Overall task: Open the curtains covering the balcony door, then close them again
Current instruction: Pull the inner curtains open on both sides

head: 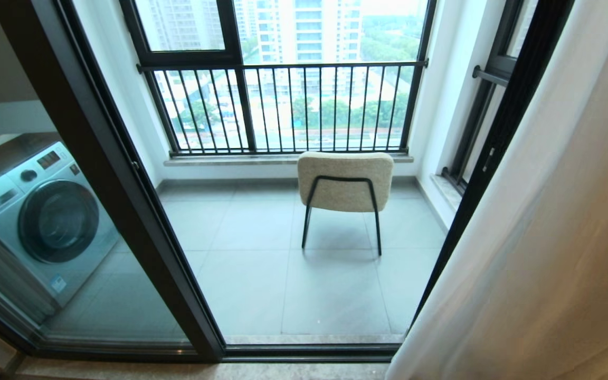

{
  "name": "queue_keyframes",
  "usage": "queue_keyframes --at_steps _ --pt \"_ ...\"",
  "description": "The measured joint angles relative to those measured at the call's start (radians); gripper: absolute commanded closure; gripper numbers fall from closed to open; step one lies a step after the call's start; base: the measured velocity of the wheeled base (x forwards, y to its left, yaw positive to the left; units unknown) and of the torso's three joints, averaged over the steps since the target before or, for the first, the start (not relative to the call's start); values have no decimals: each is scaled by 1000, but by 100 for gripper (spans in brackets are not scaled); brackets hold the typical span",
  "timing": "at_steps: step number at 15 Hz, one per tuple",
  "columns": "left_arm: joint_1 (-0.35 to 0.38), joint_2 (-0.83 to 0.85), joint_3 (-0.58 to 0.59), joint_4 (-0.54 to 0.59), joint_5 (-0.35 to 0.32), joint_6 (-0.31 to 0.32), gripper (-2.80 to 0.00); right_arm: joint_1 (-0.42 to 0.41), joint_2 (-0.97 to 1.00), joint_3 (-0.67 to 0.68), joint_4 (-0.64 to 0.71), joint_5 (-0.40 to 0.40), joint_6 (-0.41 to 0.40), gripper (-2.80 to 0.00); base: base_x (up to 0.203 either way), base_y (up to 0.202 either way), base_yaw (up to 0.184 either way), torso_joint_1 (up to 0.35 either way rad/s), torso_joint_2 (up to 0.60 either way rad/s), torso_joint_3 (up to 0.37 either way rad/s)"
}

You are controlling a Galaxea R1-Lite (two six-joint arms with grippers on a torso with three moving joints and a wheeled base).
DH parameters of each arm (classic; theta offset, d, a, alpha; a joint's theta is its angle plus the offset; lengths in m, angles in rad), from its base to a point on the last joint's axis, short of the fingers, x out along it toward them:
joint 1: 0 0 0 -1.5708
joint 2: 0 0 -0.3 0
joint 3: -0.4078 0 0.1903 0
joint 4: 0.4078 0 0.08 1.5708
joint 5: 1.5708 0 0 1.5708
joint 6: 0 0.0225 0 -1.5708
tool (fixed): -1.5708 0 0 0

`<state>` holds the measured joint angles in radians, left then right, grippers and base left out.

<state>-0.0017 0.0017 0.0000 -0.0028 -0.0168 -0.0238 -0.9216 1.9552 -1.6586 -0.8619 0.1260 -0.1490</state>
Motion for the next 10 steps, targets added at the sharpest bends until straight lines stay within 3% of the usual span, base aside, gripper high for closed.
queue_keyframes --at_steps 10 --pt "0 0 0 0 0 0 0 344 -231 321 -3 -2 -8 0 0 0 0 0 0 0"
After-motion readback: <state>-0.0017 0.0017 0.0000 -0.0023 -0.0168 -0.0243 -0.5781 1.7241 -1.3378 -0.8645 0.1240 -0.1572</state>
